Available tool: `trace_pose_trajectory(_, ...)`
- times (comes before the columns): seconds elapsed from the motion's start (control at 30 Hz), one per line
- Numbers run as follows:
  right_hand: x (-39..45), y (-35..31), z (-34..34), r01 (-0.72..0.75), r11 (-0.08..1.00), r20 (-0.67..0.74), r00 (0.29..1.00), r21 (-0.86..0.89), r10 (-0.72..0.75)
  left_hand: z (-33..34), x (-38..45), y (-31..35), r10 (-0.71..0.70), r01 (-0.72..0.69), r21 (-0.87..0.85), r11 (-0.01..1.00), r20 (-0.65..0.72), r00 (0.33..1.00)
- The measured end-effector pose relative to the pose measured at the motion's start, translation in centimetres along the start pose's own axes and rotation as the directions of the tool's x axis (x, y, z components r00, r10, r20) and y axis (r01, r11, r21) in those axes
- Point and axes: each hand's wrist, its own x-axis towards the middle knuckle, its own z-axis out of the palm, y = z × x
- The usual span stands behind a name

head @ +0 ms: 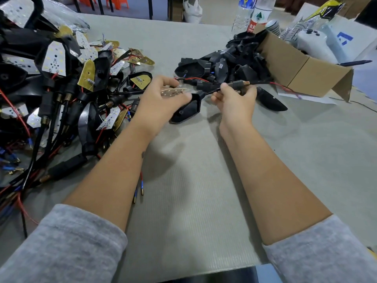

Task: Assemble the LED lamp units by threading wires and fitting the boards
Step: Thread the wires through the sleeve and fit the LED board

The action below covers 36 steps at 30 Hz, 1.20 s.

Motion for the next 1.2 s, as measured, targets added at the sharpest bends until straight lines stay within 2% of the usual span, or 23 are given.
trace_pose_trajectory(0.1,-0.1,-0.1,-0.1,-0.075,0.996,0.073,0.995,0.049,0.071,0.0,0.0,-0.4,0.045,-0.040,0.103,0.994,-0.054,0.997)
trace_pose_trajectory(0.2,-0.3,-0.3,-0.1,-0.105,0.994,0.181,0.978,-0.023,0.107,0.1,0.2,-0.4,0.068,-0.059,0.113,0.992,-0.076,0.995)
trace_pose_trajectory(0.4,-1.3,-0.3,0.1,0.075,0.949,0.412,0.909,-0.307,0.061,-0.1,0.3,-0.4,0.085,-0.078,0.062,0.995,-0.119,0.989)
trace_pose_trajectory(0.53,-1.7,-0.5,0.1,0.078,0.939,0.466,0.880,-0.334,0.092,-0.2,0.4,-0.5,0.069,-0.071,-0.008,0.997,-0.143,0.987)
trace_pose_trajectory(0.8,-1.7,-0.6,-0.1,0.102,0.919,0.456,0.885,-0.381,0.091,0.2,0.2,0.2,0.035,-0.048,-0.055,0.997,-0.221,0.975)
trace_pose_trajectory(1.03,-1.8,-0.4,0.0,0.101,0.939,0.411,0.911,-0.330,0.046,0.2,-0.2,0.6,0.067,-0.076,-0.028,0.997,-0.244,0.968)
trace_pose_trajectory(1.2,-1.5,-0.6,-0.1,0.046,0.963,0.377,0.924,-0.266,0.060,0.2,-0.1,0.5,0.073,-0.068,0.026,0.997,-0.256,0.964)
